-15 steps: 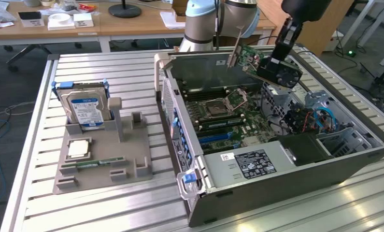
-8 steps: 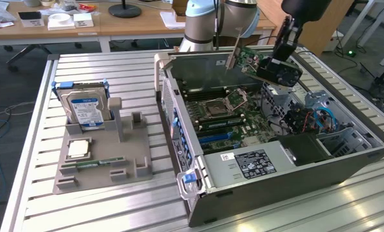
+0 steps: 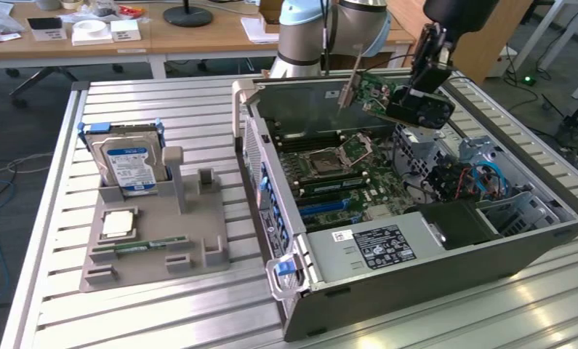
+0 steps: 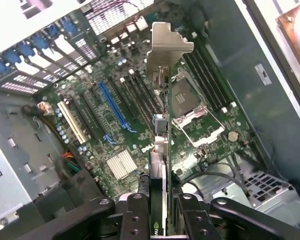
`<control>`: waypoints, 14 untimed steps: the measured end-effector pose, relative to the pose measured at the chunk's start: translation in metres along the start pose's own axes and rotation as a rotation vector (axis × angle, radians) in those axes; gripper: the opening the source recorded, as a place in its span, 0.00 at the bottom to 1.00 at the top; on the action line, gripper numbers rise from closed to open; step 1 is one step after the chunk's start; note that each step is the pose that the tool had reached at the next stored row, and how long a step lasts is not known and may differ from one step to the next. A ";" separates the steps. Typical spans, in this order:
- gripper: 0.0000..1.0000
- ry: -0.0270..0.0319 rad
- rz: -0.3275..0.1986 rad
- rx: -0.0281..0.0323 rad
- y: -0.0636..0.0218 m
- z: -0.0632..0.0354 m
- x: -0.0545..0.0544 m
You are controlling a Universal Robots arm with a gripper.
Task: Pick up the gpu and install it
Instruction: 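Insert the gpu into the slot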
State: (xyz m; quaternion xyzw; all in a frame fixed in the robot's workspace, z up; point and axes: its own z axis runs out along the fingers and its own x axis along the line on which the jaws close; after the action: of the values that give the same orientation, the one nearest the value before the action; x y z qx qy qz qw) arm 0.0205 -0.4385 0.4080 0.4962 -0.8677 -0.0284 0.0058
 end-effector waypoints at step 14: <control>0.26 0.0114 -0.191 -0.0030 0.0000 0.0001 0.000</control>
State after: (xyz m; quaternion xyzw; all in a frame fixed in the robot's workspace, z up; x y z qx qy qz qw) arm 0.0205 -0.4385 0.4078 0.5769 -0.8163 -0.0273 0.0088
